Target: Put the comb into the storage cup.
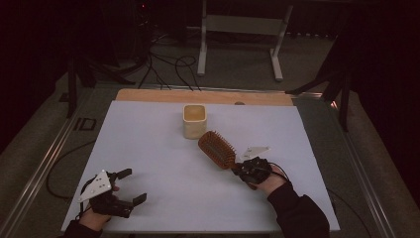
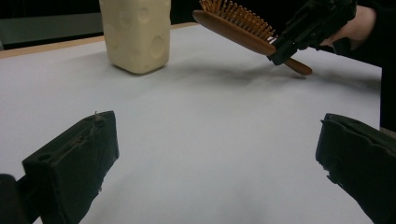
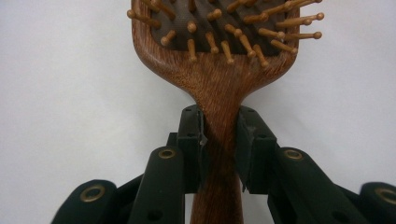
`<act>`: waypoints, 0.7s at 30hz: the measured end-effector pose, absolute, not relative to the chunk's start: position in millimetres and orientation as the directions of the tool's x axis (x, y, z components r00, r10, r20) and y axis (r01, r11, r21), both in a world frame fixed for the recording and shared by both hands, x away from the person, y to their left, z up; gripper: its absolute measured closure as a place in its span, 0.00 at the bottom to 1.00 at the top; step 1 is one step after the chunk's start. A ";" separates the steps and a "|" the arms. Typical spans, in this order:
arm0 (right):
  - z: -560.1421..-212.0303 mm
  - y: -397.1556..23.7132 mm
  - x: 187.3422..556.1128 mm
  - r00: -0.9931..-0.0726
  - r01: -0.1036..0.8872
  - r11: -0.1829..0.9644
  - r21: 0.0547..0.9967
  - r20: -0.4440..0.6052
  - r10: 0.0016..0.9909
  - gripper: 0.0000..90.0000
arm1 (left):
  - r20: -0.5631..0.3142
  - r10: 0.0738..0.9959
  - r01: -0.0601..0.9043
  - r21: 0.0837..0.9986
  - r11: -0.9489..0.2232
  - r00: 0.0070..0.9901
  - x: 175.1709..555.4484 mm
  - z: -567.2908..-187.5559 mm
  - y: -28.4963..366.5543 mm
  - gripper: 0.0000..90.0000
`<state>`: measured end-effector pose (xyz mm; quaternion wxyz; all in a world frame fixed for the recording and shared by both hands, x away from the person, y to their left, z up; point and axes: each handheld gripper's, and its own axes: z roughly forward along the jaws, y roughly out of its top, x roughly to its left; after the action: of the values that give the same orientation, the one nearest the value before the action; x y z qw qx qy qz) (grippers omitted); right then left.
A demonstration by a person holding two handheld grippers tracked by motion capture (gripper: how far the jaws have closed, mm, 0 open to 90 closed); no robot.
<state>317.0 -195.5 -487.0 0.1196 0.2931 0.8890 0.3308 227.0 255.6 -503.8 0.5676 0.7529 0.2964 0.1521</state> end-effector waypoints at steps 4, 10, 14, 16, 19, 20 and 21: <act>-486.3 -195.0 312.0 -0.800 0.415 0.603 0.681 -0.042 0.598 0.82 | -0.115 0.618 0.278 0.944 -0.175 0.778 227.6 -503.1 255.1 0.00; -482.2 -194.9 307.2 -0.796 0.386 0.582 0.716 -0.061 0.602 0.82 | -0.121 0.620 0.287 0.942 -0.175 0.775 229.6 -498.9 251.1 0.00; -477.6 -198.0 303.2 -0.796 0.347 0.547 0.761 -0.069 0.601 0.82 | -0.131 0.621 0.295 0.940 -0.170 0.773 233.1 -492.0 247.2 0.00; -474.7 -198.9 302.1 -0.795 0.345 0.535 0.771 -0.063 0.604 0.82 | -0.144 0.620 0.302 0.940 -0.158 0.772 236.7 -485.6 244.4 0.00; -472.6 -199.3 299.8 -0.793 0.337 0.520 0.785 -0.061 0.606 0.82 | -0.154 0.620 0.307 0.940 -0.147 0.769 241.8 -476.8 241.0 0.00; -472.3 -199.3 298.8 -0.789 0.330 0.517 0.790 -0.070 0.610 0.82 | -0.155 0.622 0.308 0.940 -0.146 0.768 243.0 -474.3 239.8 0.00; -472.0 -199.6 298.8 -0.792 0.329 0.516 0.791 -0.067 0.607 0.82 | -0.152 0.623 0.308 0.939 -0.150 0.768 245.3 -470.7 238.4 0.00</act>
<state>298.8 -199.6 -472.0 0.1703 0.2742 0.8538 0.4086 245.3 238.4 -470.7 0.5723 0.7458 0.3120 0.1372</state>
